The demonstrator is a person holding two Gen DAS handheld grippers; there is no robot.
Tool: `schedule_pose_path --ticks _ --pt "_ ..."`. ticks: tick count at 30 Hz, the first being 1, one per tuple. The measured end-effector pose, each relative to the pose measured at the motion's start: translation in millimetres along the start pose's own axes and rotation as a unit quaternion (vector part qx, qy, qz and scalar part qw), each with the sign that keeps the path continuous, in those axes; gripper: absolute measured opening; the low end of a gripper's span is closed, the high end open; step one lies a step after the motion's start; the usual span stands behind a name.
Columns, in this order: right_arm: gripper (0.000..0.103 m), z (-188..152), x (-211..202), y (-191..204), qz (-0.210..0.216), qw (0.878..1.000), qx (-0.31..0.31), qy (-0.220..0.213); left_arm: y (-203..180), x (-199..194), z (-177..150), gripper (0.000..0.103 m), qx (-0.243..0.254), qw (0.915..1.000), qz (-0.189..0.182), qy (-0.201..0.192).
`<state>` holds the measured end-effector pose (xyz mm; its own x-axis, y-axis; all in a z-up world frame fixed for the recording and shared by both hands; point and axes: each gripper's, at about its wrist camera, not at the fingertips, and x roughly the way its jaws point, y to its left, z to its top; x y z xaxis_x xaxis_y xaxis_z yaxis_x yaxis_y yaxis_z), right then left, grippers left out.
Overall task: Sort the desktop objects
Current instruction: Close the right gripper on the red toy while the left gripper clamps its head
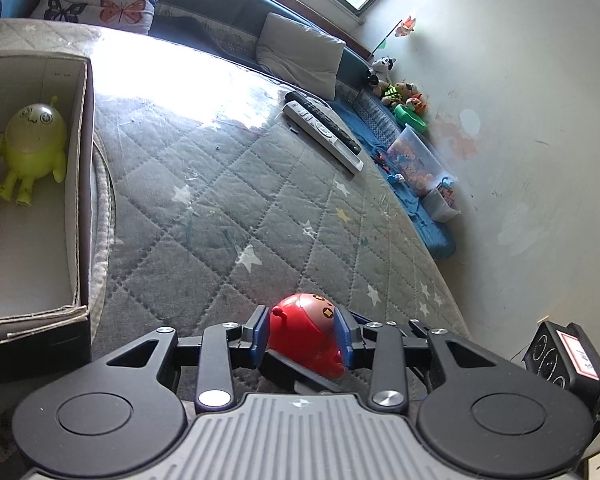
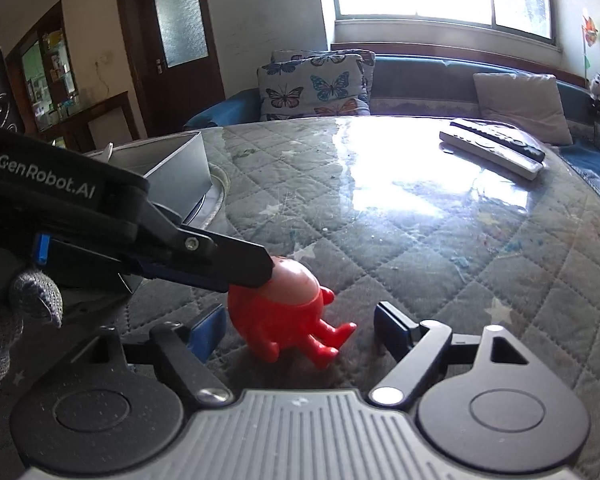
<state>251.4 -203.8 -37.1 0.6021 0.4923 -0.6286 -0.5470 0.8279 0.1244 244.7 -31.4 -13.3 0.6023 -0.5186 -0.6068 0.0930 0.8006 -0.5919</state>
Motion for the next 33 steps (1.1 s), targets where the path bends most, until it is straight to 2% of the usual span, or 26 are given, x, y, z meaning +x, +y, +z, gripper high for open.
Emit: schedule_pose_path --ticks 11,18,23,33 --pt "0.068 -8 -12 10 0.011 1.000 0.002 0.001 4 0 -3 0.039 -0.007 1.0000 -0.003 -0.002" --pt "0.067 -13 -18 16 0.030 0.999 -0.010 0.011 7 -2 -2 0.040 -0.016 0.9998 -0.002 -0.005" --pt "0.067 -9 -15 11 0.023 1.000 0.008 0.004 6 -2 -3 0.041 -0.014 0.9999 -0.002 -0.005" --pt "0.066 1 -2 14 0.016 1.000 -0.005 0.002 7 -1 -5 0.041 -0.027 0.9996 -0.007 -0.003"
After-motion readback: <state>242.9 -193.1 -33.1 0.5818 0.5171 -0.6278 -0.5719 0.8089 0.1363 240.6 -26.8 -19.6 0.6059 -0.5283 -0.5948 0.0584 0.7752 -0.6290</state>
